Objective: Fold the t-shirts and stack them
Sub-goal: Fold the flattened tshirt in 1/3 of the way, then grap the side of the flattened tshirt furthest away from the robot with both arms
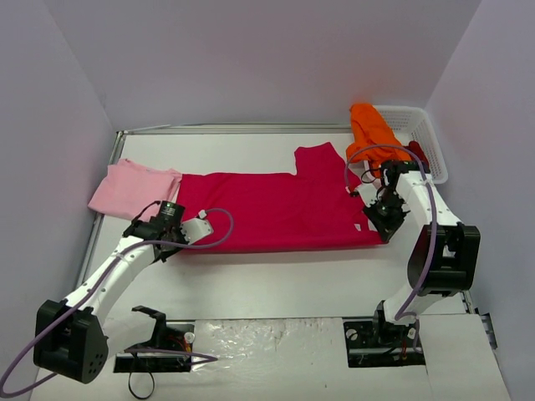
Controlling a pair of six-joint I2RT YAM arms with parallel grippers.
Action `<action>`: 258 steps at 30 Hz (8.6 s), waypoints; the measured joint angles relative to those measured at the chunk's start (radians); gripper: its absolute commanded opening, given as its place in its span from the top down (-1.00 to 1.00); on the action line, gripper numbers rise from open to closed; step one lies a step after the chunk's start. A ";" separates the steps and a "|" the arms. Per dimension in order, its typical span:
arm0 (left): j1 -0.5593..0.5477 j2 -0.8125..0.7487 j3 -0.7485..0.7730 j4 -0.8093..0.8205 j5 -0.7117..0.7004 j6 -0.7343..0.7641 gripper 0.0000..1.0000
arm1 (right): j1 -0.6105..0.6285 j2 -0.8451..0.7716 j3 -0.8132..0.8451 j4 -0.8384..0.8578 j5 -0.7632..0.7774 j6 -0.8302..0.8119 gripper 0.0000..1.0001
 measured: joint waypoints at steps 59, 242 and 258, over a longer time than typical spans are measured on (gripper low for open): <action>0.335 1.000 0.945 0.142 0.175 -0.284 0.95 | -0.006 0.326 0.449 0.112 -0.240 0.101 0.26; 0.263 1.449 1.667 -0.271 0.285 -0.159 0.21 | 0.014 0.389 0.301 0.223 -0.202 0.149 0.24; 0.268 1.448 1.667 -0.280 0.336 -0.167 0.21 | 0.014 0.391 0.284 0.235 -0.194 0.154 0.24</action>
